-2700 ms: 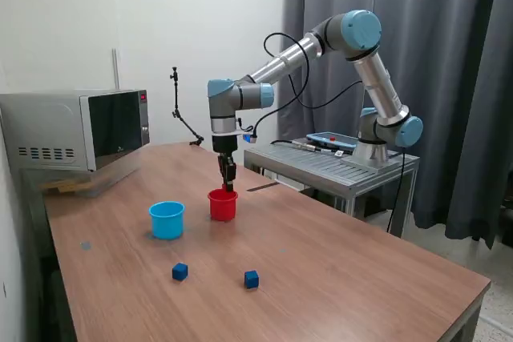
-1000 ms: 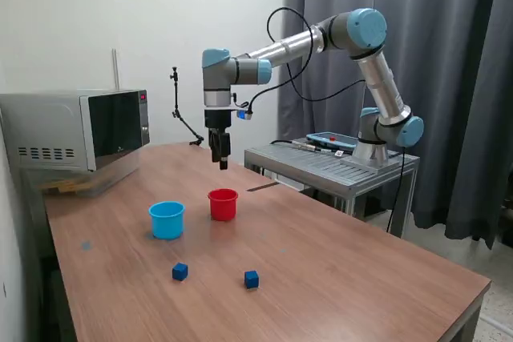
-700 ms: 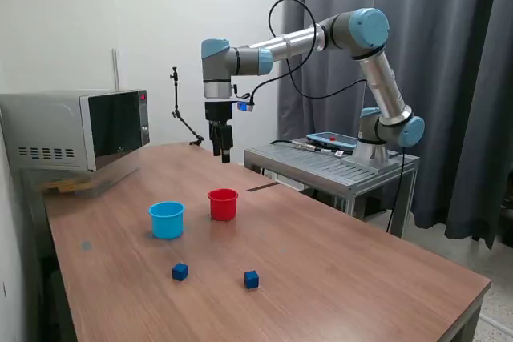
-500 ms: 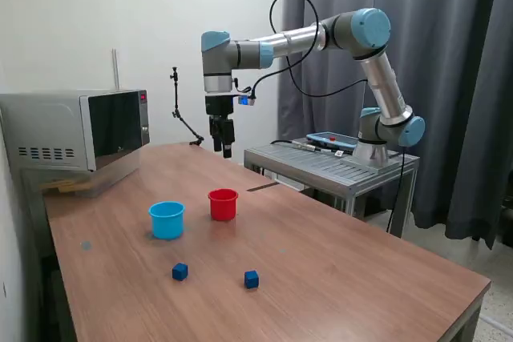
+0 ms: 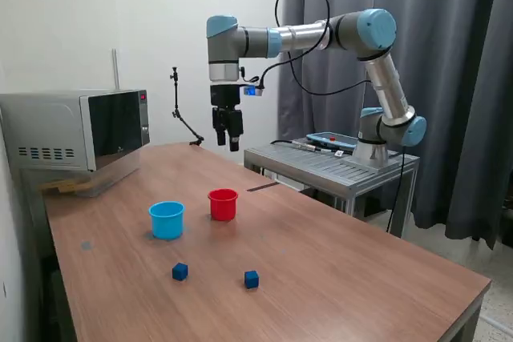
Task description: Place red objects in the red bin, and blue objects in the blue bin.
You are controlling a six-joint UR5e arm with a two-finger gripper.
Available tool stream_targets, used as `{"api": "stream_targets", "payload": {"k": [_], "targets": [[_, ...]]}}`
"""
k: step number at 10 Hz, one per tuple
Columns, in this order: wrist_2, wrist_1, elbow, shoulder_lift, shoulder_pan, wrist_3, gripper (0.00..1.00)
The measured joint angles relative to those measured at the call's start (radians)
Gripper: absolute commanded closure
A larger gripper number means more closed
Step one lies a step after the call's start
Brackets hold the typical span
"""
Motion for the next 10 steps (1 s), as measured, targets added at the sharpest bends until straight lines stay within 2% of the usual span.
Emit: {"api": "stream_targets", "payload": {"k": [6, 10], "targets": [[0.007, 0.029, -0.115, 0.095, 0.107, 0.008, 0.00], [0.010, 0.034, -0.195, 0.157, 0.149, 0.077, 0.00]]}}
